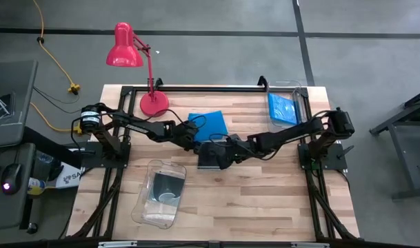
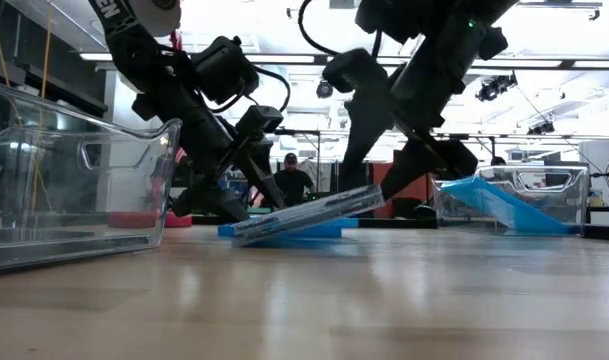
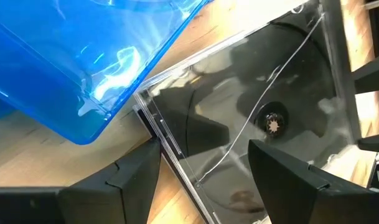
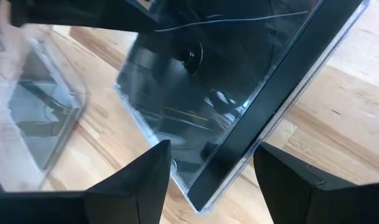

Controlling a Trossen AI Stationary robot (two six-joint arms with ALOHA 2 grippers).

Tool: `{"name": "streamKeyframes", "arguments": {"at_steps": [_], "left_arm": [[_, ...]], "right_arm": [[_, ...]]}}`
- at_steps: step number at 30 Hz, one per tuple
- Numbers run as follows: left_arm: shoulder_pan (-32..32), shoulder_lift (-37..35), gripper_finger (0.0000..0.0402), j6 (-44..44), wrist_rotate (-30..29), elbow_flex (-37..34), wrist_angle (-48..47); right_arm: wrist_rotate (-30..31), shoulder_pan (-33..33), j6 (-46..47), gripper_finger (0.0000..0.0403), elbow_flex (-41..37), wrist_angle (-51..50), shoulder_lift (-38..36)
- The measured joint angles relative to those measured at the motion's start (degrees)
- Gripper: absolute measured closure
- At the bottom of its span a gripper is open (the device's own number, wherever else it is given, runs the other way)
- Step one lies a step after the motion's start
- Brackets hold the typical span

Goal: Pick & place jewel cases by type
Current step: Put the black cd case into the bottom transparent bin

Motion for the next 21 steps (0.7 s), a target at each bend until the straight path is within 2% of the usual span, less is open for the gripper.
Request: {"name": "streamKeyframes", "arguments": {"at_steps": [9,21], "left_arm": [[-0.06,0.0,0.0163,-0.01,0.39,0.0,0.04],[-0.07,0.0,0.0163,-0.03,0.29,0.02,-0.04]], "right_arm": [[4.23,-0.09,-0.75,0.0195,0.13,-0.2,-3.0],[3.01,-0.02,-1.27,0.0195,0.13,2.31,-3.24]]}}
